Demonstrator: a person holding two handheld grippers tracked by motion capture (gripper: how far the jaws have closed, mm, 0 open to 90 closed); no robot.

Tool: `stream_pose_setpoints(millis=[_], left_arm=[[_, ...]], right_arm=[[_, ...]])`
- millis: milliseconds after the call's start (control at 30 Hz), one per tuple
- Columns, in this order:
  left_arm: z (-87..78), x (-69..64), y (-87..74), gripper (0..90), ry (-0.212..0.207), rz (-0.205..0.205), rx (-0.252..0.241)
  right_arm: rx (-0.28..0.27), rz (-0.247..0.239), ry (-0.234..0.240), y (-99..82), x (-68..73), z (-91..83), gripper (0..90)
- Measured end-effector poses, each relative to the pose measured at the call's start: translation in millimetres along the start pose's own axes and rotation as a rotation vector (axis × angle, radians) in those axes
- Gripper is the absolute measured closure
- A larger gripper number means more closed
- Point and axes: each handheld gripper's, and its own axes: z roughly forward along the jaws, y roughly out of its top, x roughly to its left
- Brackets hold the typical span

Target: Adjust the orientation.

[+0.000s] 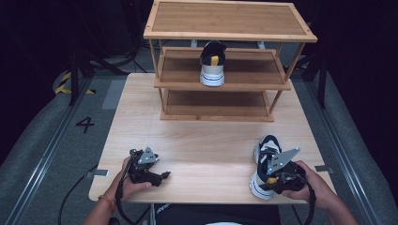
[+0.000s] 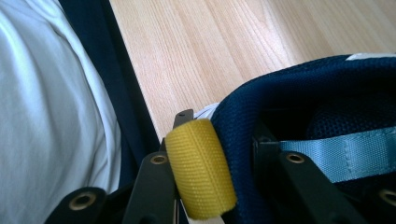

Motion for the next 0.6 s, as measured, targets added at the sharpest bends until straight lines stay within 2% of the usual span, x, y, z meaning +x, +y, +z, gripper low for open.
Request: stream_pose_setpoints(millis=[33, 100, 200, 267, 500, 600], left_arm=[[0.2, 0.3, 0.1, 17.0, -0.003, 0.002, 0.0], [0.4, 0.4, 0.3, 17.0, -0.005, 0.002, 0.0], [0.3, -0.3, 0.1, 17.1, 0.002, 0.0, -0.001], [0.4, -0.7, 0.2, 17.1, 0.006, -0.002, -0.001], [0.6, -1.3, 0.3, 17.0, 0.012, -0.009, -0.002], [0.6, -1.2, 0.3, 16.9, 0.012, -0.009, -0.002]], right_arm=[[0.02, -0.034, -0.013, 0.7, 0.6, -1.1, 70.4], [0.025, -0.049, -0.014, 1.1, 0.9, -4.5, 70.3], [0.008, -0.06, -0.014, 3.7, 1.2, -13.9, 70.3], [-0.003, -0.085, -0.022, 8.2, 2.8, -21.3, 70.2], [-0.022, -0.184, -0.066, 34.3, 7.1, -49.3, 70.0], [-0.025, -0.202, -0.079, 43.6, 6.8, -60.1, 70.0]])
